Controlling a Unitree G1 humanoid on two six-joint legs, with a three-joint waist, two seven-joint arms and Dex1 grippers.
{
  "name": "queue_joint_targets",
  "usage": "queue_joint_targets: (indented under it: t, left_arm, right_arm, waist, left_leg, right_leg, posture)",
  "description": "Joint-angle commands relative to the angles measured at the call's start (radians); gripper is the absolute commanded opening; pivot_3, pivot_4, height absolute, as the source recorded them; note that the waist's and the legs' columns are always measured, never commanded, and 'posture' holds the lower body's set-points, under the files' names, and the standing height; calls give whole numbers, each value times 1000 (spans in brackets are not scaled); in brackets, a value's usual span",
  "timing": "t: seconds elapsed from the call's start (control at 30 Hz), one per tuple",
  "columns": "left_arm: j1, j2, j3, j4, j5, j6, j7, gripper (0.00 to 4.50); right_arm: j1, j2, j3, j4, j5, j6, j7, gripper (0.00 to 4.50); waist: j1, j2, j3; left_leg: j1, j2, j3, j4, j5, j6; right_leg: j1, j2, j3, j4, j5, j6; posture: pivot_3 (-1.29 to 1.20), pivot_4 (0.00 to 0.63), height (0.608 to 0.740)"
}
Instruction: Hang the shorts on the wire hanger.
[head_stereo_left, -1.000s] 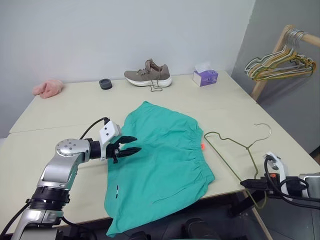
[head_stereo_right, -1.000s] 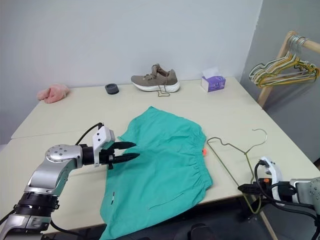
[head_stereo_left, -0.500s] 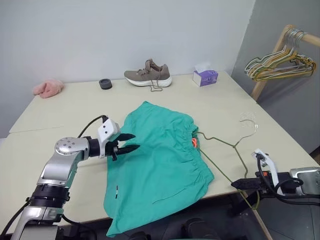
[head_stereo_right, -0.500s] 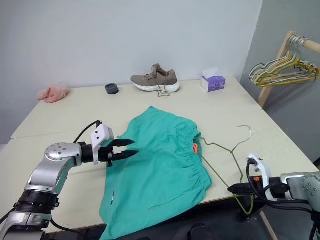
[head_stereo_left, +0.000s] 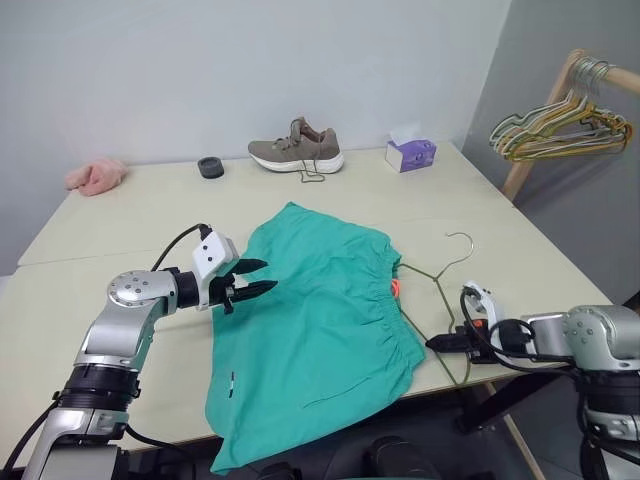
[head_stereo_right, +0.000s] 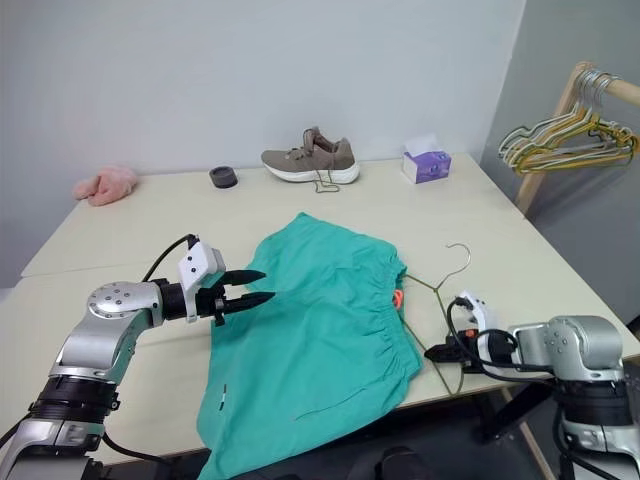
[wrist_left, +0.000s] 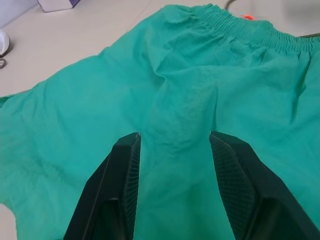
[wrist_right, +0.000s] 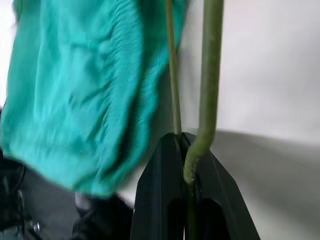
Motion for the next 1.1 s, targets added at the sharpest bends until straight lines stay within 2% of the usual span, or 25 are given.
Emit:
queue_joint_targets:
  t: [0.03,0.17,0.23,0.33,0.4,0.53,0.67,0.7,0.9,1.1]
  left_arm:
    - [-4,-2,22,-23,-3,-16,14,2295]
    - [-7,-19,28,-29,-11,-10,36,2295]
    - [-12,-26,38,-29,-16,2,53,2295]
    - [-35,-30,60,-12,-33,33,75,2295]
    - [-86,-31,89,36,-39,32,104,2295]
    - [-193,-18,110,135,-14,-19,120,3108]
    - [-291,-3,93,209,17,-99,86,4373]
    - [-308,6,80,218,20,-108,55,4441]
    - [-377,34,-1,267,66,-193,-101,4441]
    - [-434,0,-75,336,124,-291,-167,4441]
  right_arm:
    - [-62,37,-53,32,30,8,-53,0]
    - [-123,124,-76,40,51,8,-98,0]
    - [-143,131,-70,-3,54,8,-90,0]
    - [-146,78,1,-73,38,-35,-52,0]
    - [-144,-25,147,-152,-30,-167,7,0]
    - [-164,-126,311,-201,-118,-320,70,0]
    - [-189,-172,396,-227,-176,-417,119,0]
    - [-195,-182,415,-238,-194,-441,129,0]
    - [-207,-226,504,-299,-291,-568,178,0]
    - [-192,-292,607,-376,-463,-763,214,0]
  waist:
    - [1,0,0]
    - [5,0,0]
    - [5,1,0]
    - [12,1,0]
    - [17,1,0]
    - [20,0,0]
    - [19,0,0]
    - [19,0,0]
    - [16,0,0]
    - [16,0,0]
  left_leg:
    - [0,0,0,0,0,0]
    - [0,0,0,0,0,0]
    - [0,0,0,0,0,0]
    - [0,0,0,0,0,0]
    - [-1,0,0,0,0,0]
    - [-2,0,0,0,0,0]
    - [-2,0,1,0,0,0]
    - [-3,0,1,0,0,0]
    - [-3,0,2,0,0,0]
    - [-3,0,1,0,0,0]
  right_leg:
    - [0,0,0,0,0,0]
    - [0,0,0,0,0,0]
    - [0,0,0,1,0,0]
    - [-1,0,0,1,0,0]
    - [-1,0,0,0,0,0]
    - [-3,0,-1,0,0,0]
    - [-3,0,0,0,0,0]
    - [-3,0,0,0,0,0]
    - [-4,0,0,0,0,0]
    - [-4,0,-1,0,0,0]
  posture:
    - [-154,0,740]
    - [-156,0,740]
    - [-155,0,740]
    - [-157,0,740]
    - [-162,0,740]
    - [-165,0,740]
    - [-165,0,740]
    - [-164,0,740]
    - [-169,0,740]
    - [-183,0,740]
